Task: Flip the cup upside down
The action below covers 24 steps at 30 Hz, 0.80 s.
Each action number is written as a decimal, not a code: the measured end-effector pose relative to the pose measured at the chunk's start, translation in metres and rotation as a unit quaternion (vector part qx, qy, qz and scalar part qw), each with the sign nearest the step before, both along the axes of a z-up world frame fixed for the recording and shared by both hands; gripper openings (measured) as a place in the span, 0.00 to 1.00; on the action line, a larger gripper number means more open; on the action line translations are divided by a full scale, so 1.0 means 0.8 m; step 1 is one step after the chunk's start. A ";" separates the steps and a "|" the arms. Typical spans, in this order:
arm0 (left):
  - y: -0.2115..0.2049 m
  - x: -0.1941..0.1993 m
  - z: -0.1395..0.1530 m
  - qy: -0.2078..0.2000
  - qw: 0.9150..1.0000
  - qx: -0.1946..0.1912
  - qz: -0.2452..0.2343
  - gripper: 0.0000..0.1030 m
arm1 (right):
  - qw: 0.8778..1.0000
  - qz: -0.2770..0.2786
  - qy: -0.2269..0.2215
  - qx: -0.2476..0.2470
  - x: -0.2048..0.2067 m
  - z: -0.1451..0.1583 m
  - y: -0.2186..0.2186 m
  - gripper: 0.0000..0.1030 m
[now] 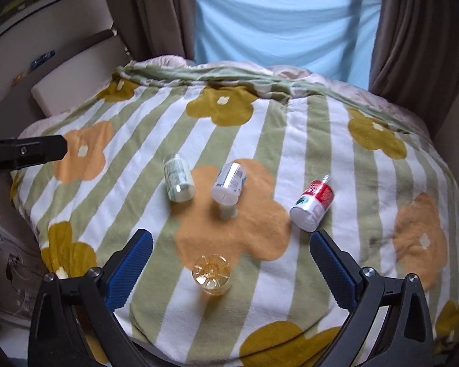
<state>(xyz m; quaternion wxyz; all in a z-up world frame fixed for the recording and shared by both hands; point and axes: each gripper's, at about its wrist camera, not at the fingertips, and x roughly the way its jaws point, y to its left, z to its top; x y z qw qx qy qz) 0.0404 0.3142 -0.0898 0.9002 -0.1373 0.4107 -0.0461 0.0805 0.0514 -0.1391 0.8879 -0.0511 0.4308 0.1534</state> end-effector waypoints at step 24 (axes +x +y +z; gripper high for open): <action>-0.044 -0.089 0.137 -0.176 0.981 0.074 0.029 1.00 | 0.977 -0.156 -0.147 0.005 -0.052 0.177 -0.071 0.99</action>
